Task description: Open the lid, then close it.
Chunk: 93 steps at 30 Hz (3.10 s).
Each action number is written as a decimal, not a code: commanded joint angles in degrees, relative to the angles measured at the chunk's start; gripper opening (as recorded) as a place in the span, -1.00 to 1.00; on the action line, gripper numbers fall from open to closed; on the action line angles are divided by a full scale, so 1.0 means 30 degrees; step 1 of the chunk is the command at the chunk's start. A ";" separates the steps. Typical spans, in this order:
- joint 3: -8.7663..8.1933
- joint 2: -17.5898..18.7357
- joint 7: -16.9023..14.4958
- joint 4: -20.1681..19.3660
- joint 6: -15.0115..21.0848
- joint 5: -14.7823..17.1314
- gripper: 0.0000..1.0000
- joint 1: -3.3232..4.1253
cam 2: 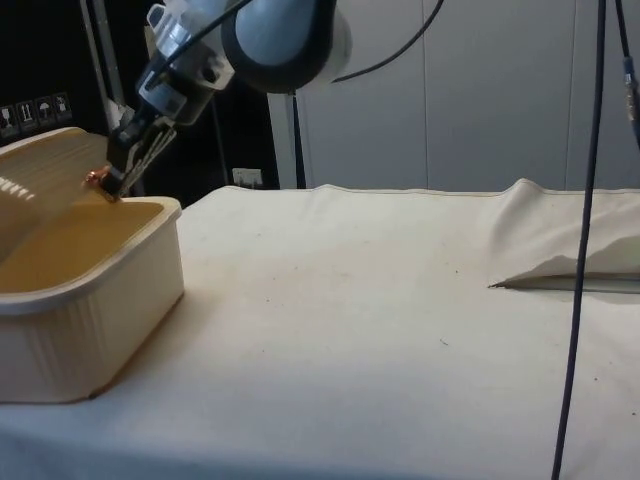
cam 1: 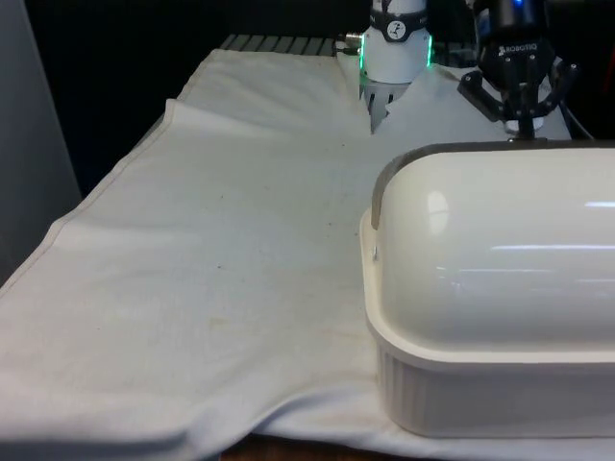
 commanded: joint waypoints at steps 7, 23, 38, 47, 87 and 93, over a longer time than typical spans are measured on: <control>0.0095 0.0076 -0.0172 0.0630 0.0382 -0.0019 -1.00 -0.0076; 0.0134 0.1413 -0.0477 0.2521 0.1604 -0.0057 -1.00 -0.0095; -0.0115 0.0936 -0.0554 0.2196 0.2521 0.0057 -1.00 0.0057; -0.0057 0.0325 -0.0554 0.2082 0.2005 0.0019 -1.00 -0.0038; -0.0401 -0.1795 -0.2101 0.4698 -0.4354 0.0000 -1.00 -0.0344; -0.0038 -0.1929 -0.2540 0.5061 -0.5863 0.0363 -1.00 -0.0497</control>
